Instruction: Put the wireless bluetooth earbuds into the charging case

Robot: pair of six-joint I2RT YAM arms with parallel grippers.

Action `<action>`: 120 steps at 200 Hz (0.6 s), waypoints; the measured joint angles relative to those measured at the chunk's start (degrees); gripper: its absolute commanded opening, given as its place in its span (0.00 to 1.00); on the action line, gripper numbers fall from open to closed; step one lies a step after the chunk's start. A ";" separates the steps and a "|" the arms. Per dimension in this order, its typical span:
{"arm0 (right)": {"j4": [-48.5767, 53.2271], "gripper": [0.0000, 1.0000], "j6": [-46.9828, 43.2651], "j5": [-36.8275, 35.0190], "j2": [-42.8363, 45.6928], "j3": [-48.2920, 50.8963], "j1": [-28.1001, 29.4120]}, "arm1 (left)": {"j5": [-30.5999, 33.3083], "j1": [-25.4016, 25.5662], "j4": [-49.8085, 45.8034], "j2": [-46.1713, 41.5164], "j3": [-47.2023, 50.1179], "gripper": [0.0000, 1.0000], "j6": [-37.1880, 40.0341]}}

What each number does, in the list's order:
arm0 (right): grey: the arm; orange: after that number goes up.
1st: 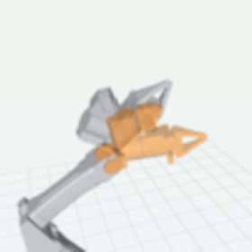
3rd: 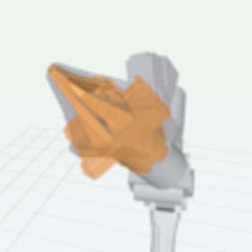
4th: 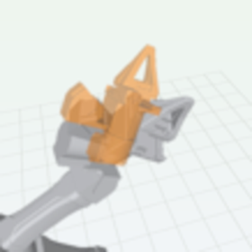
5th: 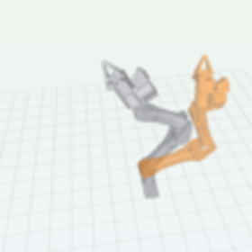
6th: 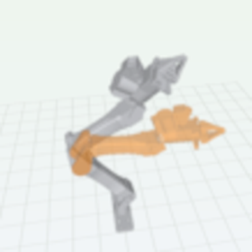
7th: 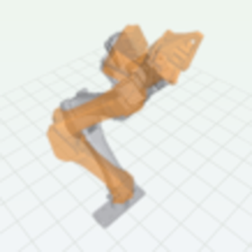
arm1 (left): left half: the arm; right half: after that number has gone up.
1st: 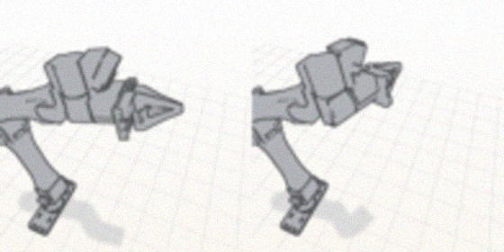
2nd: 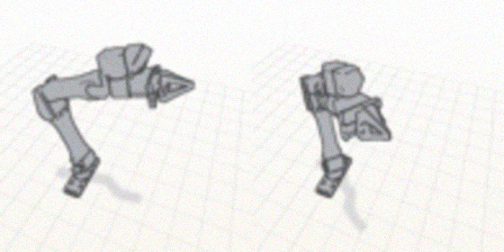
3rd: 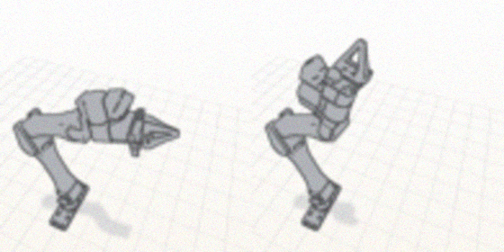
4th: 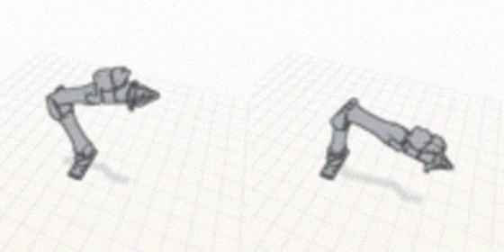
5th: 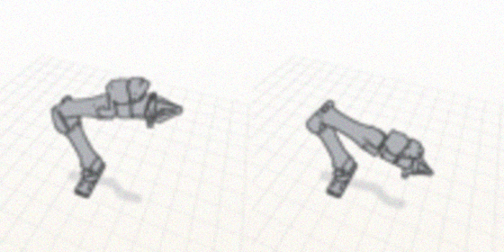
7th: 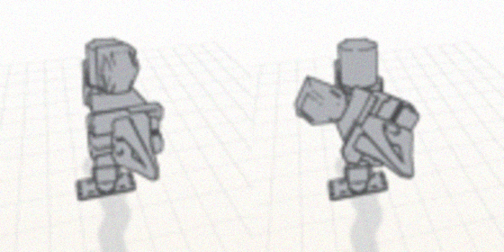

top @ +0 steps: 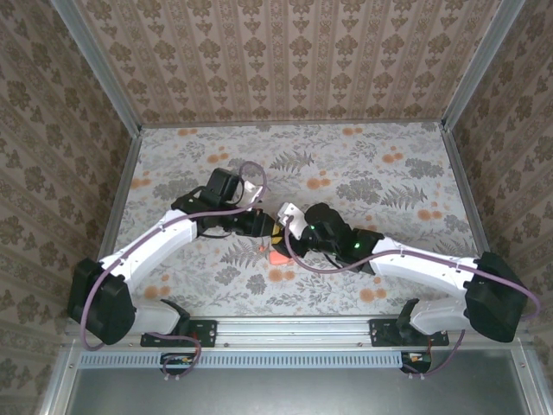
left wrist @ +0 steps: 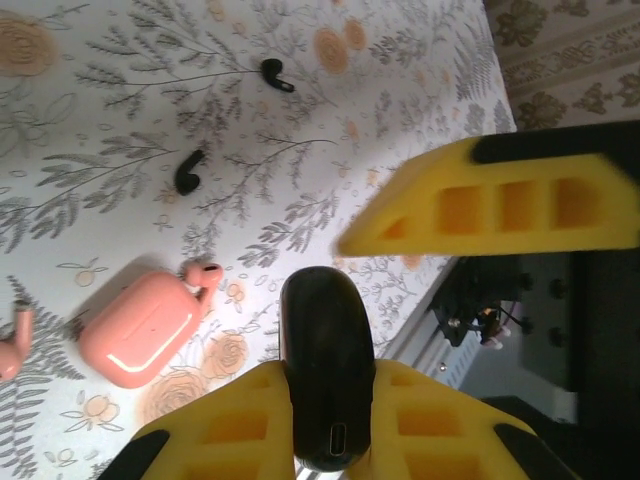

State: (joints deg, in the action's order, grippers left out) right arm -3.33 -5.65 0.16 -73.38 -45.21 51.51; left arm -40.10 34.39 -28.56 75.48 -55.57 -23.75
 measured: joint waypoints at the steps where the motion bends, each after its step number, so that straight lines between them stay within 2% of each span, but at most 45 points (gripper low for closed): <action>1: 0.00 0.70 -0.04 0.00 0.07 0.02 -0.02 | 0.02 -0.02 0.04 0.00 0.04 0.07 0.00; 30: -0.61 0.75 1.07 -0.07 2.58 0.81 -0.74 | 0.66 -0.92 2.71 -0.59 2.08 0.06 -0.07; 67: -0.90 0.77 3.30 0.57 5.55 2.32 -2.84 | 0.63 -2.27 7.43 -3.19 4.96 0.06 -1.31; 120: -2.34 0.78 9.35 6.40 9.49 3.89 -8.55 | 0.42 -3.30 15.13 -5.07 8.57 0.05 -3.96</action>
State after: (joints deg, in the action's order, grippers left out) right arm -5.67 3.70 6.57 -63.90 -41.32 42.96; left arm -39.68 31.09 -13.43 70.41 -47.00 -27.70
